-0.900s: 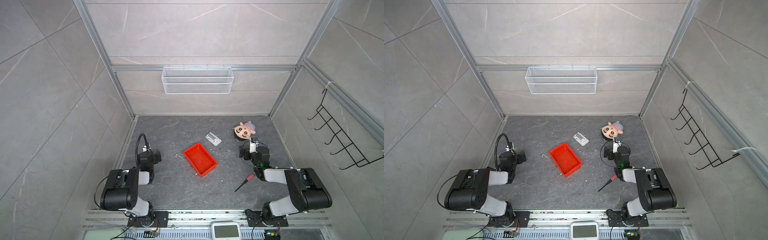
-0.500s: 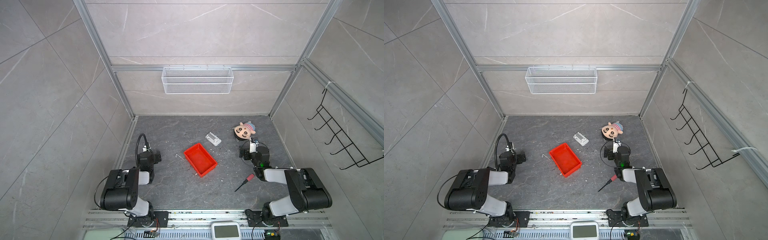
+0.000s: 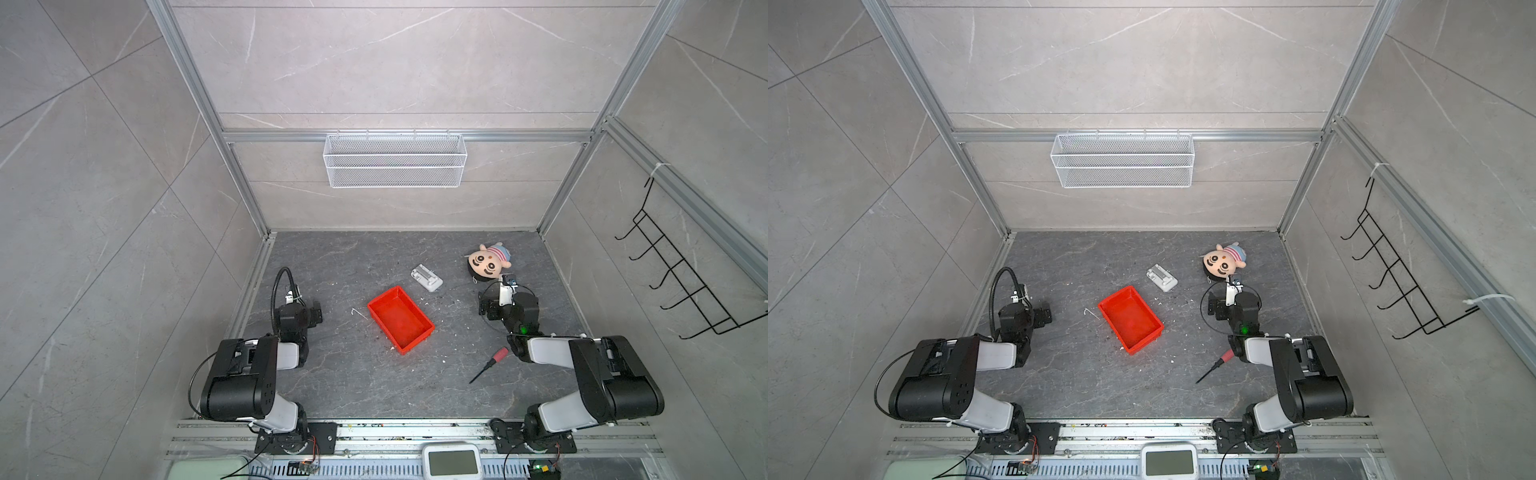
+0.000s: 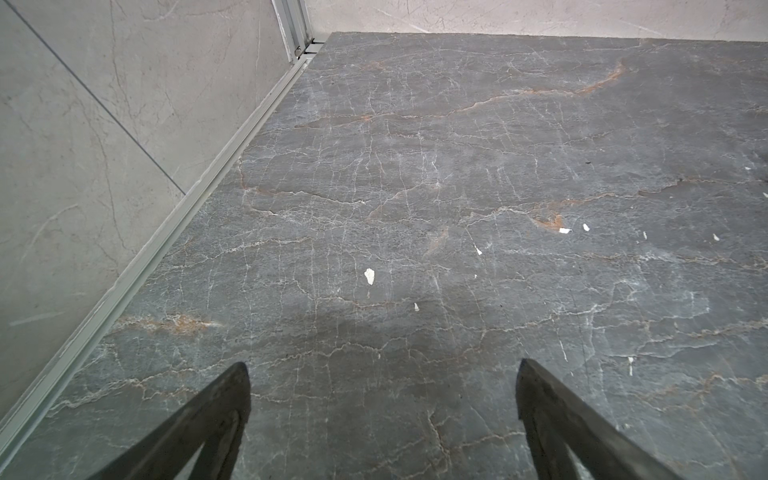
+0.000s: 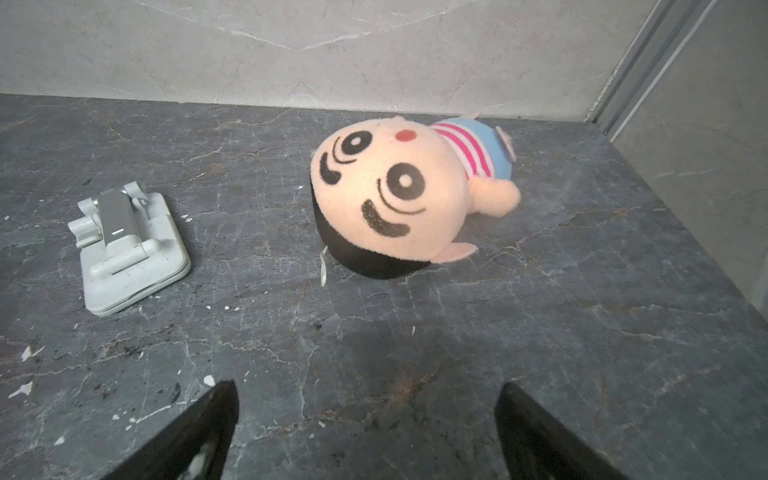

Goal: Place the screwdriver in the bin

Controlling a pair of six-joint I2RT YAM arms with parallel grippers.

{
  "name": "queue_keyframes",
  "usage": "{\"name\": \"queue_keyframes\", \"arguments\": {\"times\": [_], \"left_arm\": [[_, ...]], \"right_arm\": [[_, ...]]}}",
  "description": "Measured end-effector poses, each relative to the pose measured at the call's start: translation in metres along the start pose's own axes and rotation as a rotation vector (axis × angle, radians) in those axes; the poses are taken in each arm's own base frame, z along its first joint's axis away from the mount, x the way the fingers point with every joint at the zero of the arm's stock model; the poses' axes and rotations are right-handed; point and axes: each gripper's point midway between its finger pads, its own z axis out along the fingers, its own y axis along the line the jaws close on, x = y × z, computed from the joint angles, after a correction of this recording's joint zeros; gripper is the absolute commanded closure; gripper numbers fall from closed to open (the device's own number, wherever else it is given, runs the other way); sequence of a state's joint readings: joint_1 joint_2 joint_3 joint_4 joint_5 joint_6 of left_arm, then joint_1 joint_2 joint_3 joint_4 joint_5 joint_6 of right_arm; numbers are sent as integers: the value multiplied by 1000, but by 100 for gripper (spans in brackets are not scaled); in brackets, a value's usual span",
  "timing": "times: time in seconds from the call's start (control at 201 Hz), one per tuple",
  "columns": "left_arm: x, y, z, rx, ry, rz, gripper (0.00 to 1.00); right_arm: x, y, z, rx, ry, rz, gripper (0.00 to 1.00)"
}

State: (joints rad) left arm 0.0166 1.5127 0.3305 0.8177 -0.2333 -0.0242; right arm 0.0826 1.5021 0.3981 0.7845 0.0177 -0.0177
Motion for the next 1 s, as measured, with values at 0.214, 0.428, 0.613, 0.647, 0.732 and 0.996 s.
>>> {"name": "queue_keyframes", "arguments": {"times": [0.214, 0.428, 0.613, 0.647, 0.732, 0.996], "left_arm": [[-6, 3, -2, -15, -18, -10, 0], [-17, -1, -14, -18, -49, 0, 0], [-53, -9, -35, 34, -119, 11, 0], [-60, -13, -40, 59, -132, 18, 0], [-75, -25, -52, 121, -157, 39, 0], [-104, -101, -102, 475, -208, 172, 0]], "right_arm": [[-6, 4, -5, -22, -18, -1, 1], [-38, 4, -30, -28, -107, 0, 1], [-51, 5, -48, -40, -114, 18, 1], [-51, 6, -51, -43, -104, 24, 1], [-51, 6, -57, -45, -77, 36, 1], [-57, 11, -85, -81, -18, 96, 1]]}}
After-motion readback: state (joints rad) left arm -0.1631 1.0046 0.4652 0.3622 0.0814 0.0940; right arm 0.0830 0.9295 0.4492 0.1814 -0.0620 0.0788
